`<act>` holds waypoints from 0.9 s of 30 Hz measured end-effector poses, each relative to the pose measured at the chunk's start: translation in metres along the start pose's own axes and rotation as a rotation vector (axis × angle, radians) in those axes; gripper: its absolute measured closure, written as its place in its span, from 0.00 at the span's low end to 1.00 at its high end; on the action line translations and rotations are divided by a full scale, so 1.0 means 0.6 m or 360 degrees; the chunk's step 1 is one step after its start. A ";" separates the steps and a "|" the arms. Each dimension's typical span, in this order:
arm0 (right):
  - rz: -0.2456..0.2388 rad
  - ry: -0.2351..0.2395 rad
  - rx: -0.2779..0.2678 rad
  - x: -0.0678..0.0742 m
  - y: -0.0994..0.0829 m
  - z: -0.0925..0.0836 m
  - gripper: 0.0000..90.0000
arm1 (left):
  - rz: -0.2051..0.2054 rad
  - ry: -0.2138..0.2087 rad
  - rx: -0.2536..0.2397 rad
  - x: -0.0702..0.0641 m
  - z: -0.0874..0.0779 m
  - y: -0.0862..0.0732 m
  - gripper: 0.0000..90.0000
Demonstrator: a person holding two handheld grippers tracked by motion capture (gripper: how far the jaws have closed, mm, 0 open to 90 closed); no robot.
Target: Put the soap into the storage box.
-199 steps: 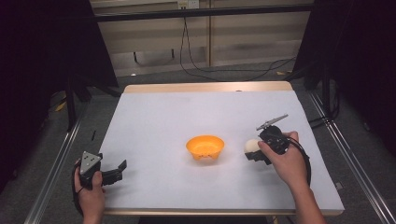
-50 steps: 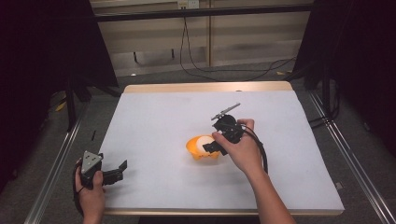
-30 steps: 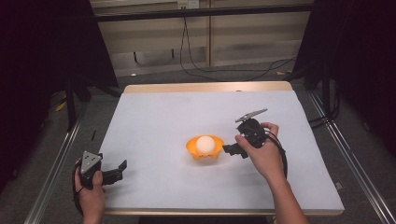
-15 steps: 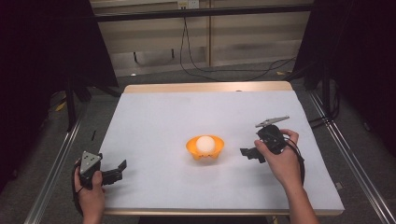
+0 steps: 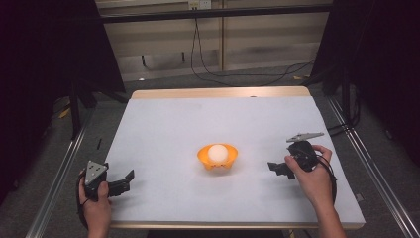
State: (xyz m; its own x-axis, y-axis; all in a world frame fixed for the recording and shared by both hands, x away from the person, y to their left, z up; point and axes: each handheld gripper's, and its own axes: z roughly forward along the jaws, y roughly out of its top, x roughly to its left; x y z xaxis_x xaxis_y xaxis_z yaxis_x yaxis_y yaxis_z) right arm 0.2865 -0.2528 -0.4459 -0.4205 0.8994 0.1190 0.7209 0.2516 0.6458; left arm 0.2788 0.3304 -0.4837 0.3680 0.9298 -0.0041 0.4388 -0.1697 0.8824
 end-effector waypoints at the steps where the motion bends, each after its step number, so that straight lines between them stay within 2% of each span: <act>1: -0.0005 -0.0004 -0.0006 -0.003 -0.003 -0.001 0.00 | 0.0000 0.0000 -0.0001 0.000 0.000 0.000 0.02; 4: 0.0003 -0.0032 -0.0028 -0.012 -0.017 -0.007 0.00 | 0.0002 0.0003 -0.0002 0.000 -0.001 0.000 0.02; 10: 0.0019 -0.0020 -0.0076 -0.023 -0.036 -0.015 0.00 | 0.0001 0.0010 -0.0007 0.000 -0.001 0.000 0.02; 20: 0.0035 -0.0042 -0.0153 -0.046 -0.068 -0.034 0.00 | 0.0009 0.0009 -0.0006 -0.001 -0.001 0.000 0.02; 27: 0.0082 -0.0036 -0.0211 -0.064 -0.090 -0.047 0.01 | 0.0010 0.0011 -0.0009 -0.002 -0.001 -0.001 0.02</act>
State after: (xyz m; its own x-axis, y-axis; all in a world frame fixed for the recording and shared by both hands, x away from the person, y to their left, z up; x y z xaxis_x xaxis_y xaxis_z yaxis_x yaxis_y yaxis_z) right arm 0.2480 -0.3112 -0.4641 -0.3713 0.9181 0.1388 0.6616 0.1566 0.7333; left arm 0.2778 0.3296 -0.4837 0.3650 0.9310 0.0046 0.4318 -0.1737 0.8851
